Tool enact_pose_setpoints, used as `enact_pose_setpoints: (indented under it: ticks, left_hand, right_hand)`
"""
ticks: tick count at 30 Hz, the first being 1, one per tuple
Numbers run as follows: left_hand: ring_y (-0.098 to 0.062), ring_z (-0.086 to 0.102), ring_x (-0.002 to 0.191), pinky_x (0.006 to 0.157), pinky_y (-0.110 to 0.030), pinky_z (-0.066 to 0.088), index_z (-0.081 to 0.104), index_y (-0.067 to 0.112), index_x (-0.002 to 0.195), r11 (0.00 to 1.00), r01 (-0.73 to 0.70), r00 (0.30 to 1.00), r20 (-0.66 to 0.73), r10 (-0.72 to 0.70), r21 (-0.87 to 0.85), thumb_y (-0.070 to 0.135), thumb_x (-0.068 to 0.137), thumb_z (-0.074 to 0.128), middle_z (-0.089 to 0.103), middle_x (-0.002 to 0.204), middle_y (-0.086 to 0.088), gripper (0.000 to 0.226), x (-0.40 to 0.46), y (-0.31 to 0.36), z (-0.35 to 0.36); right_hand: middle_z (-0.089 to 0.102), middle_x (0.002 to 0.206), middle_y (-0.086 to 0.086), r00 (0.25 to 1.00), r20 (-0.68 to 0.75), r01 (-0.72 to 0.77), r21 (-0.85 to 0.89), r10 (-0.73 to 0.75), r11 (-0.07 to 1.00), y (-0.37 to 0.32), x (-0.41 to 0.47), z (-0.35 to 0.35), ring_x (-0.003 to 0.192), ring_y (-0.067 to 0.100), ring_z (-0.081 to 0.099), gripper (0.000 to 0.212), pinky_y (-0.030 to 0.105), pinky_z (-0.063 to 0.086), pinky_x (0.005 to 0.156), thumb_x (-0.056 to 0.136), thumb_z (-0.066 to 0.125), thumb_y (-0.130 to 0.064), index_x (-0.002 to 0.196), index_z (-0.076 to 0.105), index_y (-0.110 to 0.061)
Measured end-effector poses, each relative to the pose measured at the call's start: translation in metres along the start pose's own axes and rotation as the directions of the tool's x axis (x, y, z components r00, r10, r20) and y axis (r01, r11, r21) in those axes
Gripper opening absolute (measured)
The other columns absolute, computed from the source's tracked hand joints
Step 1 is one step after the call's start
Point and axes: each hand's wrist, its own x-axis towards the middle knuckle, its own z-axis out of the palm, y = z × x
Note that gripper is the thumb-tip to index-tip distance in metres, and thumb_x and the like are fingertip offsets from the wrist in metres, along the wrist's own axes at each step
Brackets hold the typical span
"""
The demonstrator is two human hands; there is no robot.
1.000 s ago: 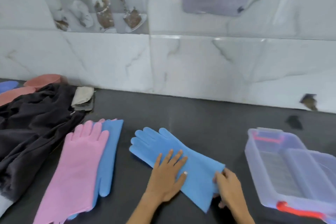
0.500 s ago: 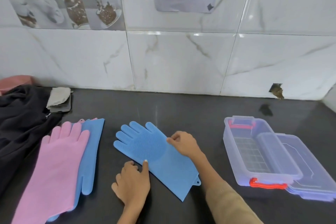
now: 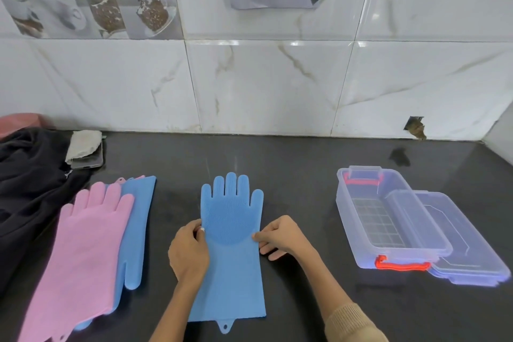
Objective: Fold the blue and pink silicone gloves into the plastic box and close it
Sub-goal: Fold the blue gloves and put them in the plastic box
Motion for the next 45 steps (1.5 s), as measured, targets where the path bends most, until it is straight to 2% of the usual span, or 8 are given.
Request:
enact_pose_setpoints:
  ticks: [8, 14, 19, 22, 26, 32, 37, 45]
  left_hand:
    - [-0.024, 0.062, 0.102, 0.087, -0.036, 0.049, 0.064, 0.014, 0.117, 1.0, 0.004, 1.0, 0.019, -0.004, 0.015, 0.014, 0.095, 0.05, 0.067, 0.115, -0.005, 0.026, 0.006, -0.002, 0.001]
    - [-0.021, 0.061, 0.109, 0.088, -0.026, 0.043, 0.061, 0.015, 0.121, 0.999, 0.042, 0.987, -0.154, -0.042, -0.004, 0.021, 0.093, 0.057, 0.064, 0.121, -0.004, 0.029, 0.018, -0.012, -0.028]
    - [-0.026, 0.056, 0.107, 0.091, -0.036, 0.044, 0.055, 0.014, 0.128, 0.952, 0.051, 0.973, -0.229, 0.021, 0.302, 0.028, 0.093, 0.055, 0.061, 0.124, -0.007, 0.038, 0.02, -0.034, -0.062]
    - [-0.022, 0.052, 0.105, 0.088, -0.032, 0.043, 0.052, 0.018, 0.129, 0.875, 0.092, 0.986, -0.169, -0.012, 0.475, 0.036, 0.092, 0.053, 0.057, 0.124, -0.003, 0.041, 0.015, -0.042, -0.072]
    - [-0.021, 0.053, 0.097, 0.083, -0.031, 0.044, 0.06, 0.015, 0.109, 0.824, 0.1, 0.991, -0.13, -0.032, 0.558, 0.019, 0.095, 0.046, 0.061, 0.111, -0.005, 0.02, 0.01, -0.047, -0.071]
    - [-0.014, 0.057, 0.091, 0.08, -0.026, 0.046, 0.062, 0.014, 0.11, 0.889, 0.145, 0.98, -0.186, -0.069, 0.434, 0.025, 0.098, 0.042, 0.066, 0.104, -0.002, 0.025, 0.016, -0.05, -0.075]
    - [-0.011, 0.05, 0.074, 0.068, -0.025, 0.042, 0.062, 0.016, 0.091, 0.907, 0.197, 0.964, -0.241, -0.111, 0.371, 0.047, 0.093, 0.041, 0.067, 0.089, 0.0, 0.038, 0.013, -0.046, -0.079]
    - [-0.023, 0.031, 0.12, 0.095, -0.037, 0.028, 0.07, 0.022, 0.106, 0.838, 0.311, 0.949, -0.19, -0.251, 0.448, 0.061, 0.091, 0.009, 0.033, 0.141, -0.004, 0.074, 0.03, -0.049, -0.106]
  right_hand:
    - [0.072, 0.073, -0.001, 0.999, -0.013, -0.048, -0.034, 0.047, 0.998, -0.007, -0.004, -0.002, 0.061, 0.007, 0.069, 0.025, 0.021, 0.054, 0.049, 0.078, 0.075, -0.033, 0.084, 0.072, -0.009]
    - [0.07, 0.06, 0.003, 0.894, -0.387, 0.168, -0.175, -0.225, 0.97, -0.039, 0.002, 0.022, 0.055, 0.019, 0.067, 0.035, 0.03, 0.056, 0.06, 0.082, 0.068, -0.035, 0.064, 0.068, -0.005]
    - [0.069, 0.059, 0.006, 0.902, -0.193, 0.343, -0.22, -0.385, 0.913, -0.079, 0.019, 0.088, 0.047, 0.015, 0.06, 0.038, 0.026, 0.051, 0.057, 0.084, 0.066, -0.031, 0.056, 0.063, -0.006]
    - [0.072, 0.075, 0.008, 0.879, -0.02, 0.452, -0.282, -0.476, 0.846, -0.091, 0.027, 0.132, 0.064, 0.018, 0.065, 0.017, 0.03, 0.054, 0.068, 0.085, 0.066, -0.024, 0.075, 0.066, -0.01]
    - [0.057, 0.115, 0.0, 0.709, 0.215, 0.682, -0.453, -0.672, 0.575, -0.095, 0.031, 0.17, 0.1, 0.016, 0.057, 0.031, 0.031, 0.049, 0.088, 0.086, 0.059, -0.008, 0.115, 0.056, -0.018]
    - [0.055, 0.123, -0.003, 0.562, 0.375, 0.783, -0.529, -0.737, 0.328, -0.1, 0.041, 0.187, 0.102, 0.012, 0.058, 0.026, 0.023, 0.049, 0.093, 0.09, 0.058, -0.018, 0.116, 0.061, -0.019]
    - [0.061, 0.117, 0.001, 0.532, 0.447, 0.82, -0.483, -0.719, 0.306, -0.115, 0.045, 0.176, 0.107, 0.015, 0.055, 0.024, 0.025, 0.045, 0.093, 0.089, 0.054, -0.012, 0.11, 0.066, -0.016]
    - [0.06, 0.119, 0.004, 0.524, 0.429, 0.832, -0.441, -0.736, 0.336, -0.138, 0.051, 0.161, 0.109, 0.022, 0.055, 0.022, 0.035, 0.044, 0.096, 0.093, 0.048, -0.008, 0.109, 0.062, -0.011]
